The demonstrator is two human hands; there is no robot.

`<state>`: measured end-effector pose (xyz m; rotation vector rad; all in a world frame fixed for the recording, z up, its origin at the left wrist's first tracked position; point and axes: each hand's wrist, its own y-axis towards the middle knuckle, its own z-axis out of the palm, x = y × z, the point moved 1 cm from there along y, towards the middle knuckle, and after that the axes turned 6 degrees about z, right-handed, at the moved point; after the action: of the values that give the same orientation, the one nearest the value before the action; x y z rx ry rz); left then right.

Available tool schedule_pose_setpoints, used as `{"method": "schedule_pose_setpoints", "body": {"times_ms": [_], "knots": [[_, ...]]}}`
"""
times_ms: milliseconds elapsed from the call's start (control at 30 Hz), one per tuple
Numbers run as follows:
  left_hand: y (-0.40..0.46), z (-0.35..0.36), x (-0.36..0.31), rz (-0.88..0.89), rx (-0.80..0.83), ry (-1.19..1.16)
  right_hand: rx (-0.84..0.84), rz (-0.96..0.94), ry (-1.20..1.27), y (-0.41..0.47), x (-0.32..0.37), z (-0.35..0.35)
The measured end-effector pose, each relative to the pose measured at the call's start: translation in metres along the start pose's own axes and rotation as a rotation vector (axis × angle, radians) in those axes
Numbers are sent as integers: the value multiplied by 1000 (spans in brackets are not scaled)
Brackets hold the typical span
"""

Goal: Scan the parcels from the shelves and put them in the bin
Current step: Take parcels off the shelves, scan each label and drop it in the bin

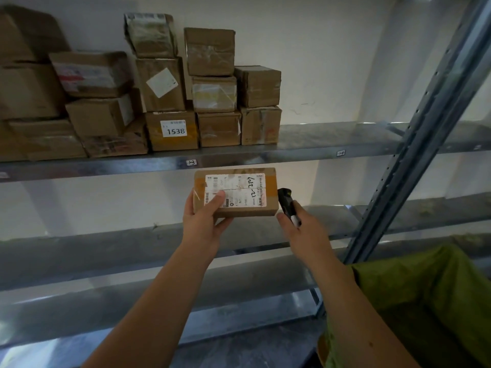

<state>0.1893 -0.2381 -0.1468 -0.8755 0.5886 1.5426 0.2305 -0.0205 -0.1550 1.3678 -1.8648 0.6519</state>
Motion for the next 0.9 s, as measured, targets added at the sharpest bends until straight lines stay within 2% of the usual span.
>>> {"method": "schedule_pose_setpoints", "body": {"times_ms": [433,700,900], "knots": [[-3,15,-2,-71,-203,-134,14,-55,-108,2,-2,-4],[-8,22,-1,-91,-152,-83,63,-86,-164,-11,-3,4],[-9,20,-1,-95,-140,-13,56,-87,-373,-14,-8,11]]}}
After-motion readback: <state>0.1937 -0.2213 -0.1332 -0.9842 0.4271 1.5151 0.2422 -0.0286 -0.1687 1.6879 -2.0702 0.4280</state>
